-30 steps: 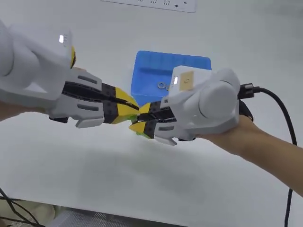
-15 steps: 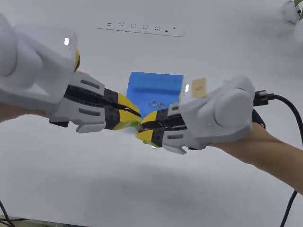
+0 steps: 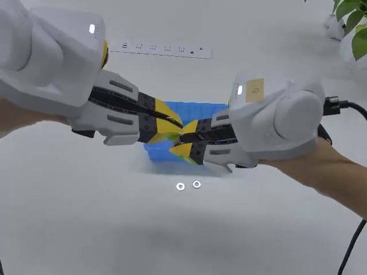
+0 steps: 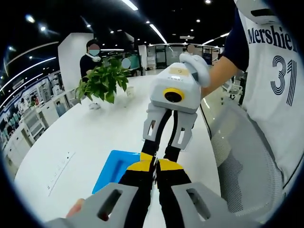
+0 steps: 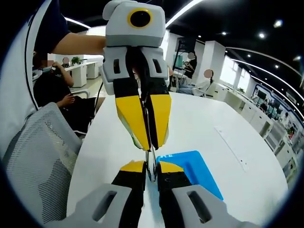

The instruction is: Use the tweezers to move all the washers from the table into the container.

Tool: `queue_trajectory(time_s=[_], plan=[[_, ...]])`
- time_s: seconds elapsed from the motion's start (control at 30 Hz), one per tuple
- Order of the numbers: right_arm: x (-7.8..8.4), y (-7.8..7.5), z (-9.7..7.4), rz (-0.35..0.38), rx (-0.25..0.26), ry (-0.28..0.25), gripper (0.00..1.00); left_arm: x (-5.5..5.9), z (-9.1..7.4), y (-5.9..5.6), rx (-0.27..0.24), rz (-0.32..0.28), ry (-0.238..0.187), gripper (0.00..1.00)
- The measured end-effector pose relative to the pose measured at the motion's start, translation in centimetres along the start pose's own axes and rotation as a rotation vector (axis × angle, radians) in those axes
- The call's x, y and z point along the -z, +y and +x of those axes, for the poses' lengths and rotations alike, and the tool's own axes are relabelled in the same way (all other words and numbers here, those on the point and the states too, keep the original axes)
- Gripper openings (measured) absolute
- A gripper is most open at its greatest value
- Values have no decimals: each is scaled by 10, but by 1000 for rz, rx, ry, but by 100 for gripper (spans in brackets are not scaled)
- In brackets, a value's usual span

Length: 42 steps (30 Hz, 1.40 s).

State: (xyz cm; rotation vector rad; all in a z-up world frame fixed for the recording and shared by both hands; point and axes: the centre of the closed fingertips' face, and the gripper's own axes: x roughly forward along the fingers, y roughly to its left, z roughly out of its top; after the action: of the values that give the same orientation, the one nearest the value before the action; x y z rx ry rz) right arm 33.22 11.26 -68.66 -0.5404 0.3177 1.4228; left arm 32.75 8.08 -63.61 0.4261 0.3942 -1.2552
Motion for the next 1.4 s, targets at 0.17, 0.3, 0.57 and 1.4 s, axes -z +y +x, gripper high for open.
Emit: queue_trajectory(time_s=[0.17,0.3,0.57,1.4], plan=[[-2,-19,-2,-15,25,-3,10,-8,4,17,-14,14,-20,6],[-3,-37,-1,-12,59,-8,10,-10,7,34,-38,16,-37,6],[14,-53,12,-2,66,15,10,5,23,52,-35,15,-17,6],[86,-75,44,89,33,89,10,58,78,80,-6,-92,24,7]])
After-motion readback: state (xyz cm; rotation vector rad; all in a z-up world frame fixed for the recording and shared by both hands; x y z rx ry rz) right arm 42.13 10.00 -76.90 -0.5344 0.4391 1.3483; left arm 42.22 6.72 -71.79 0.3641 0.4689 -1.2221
